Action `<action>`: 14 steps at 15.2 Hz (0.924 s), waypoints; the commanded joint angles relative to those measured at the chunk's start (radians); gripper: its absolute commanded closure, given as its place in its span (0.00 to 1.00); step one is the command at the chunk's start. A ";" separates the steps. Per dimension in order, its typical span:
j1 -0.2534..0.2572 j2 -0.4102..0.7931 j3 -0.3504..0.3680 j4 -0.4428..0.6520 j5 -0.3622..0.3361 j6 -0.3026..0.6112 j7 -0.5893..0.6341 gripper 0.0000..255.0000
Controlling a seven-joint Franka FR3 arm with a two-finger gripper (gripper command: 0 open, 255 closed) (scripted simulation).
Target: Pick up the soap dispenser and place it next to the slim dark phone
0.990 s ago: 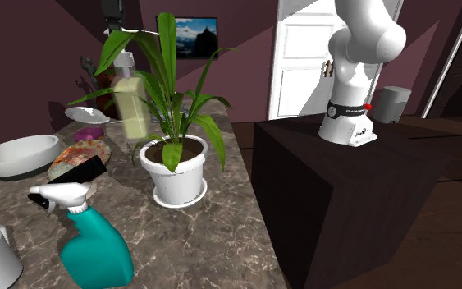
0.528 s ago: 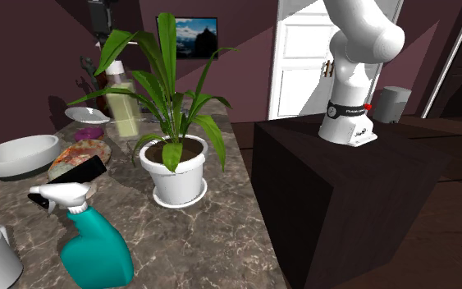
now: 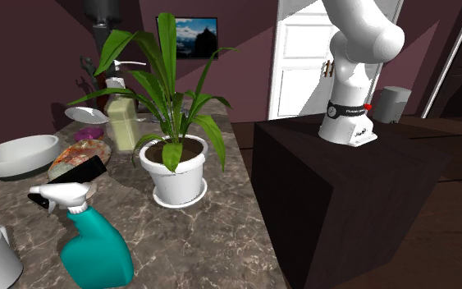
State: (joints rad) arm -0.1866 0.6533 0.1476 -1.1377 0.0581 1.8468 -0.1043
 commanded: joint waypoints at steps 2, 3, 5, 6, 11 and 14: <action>-0.001 0.000 0.000 -0.042 0.001 0.043 -0.004 1.00; -0.001 0.001 0.000 -0.054 0.001 0.056 -0.005 1.00; -0.002 0.005 0.000 -0.075 0.001 0.080 -0.008 1.00; -0.002 0.007 -0.001 -0.085 0.002 0.092 -0.009 1.00; -0.003 0.021 -0.001 -0.129 0.002 0.150 -0.015 1.00; -0.003 0.033 -0.002 -0.150 0.002 0.183 -0.018 1.00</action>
State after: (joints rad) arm -0.1891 0.6802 0.1460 -1.2837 0.0601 2.0187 -0.1209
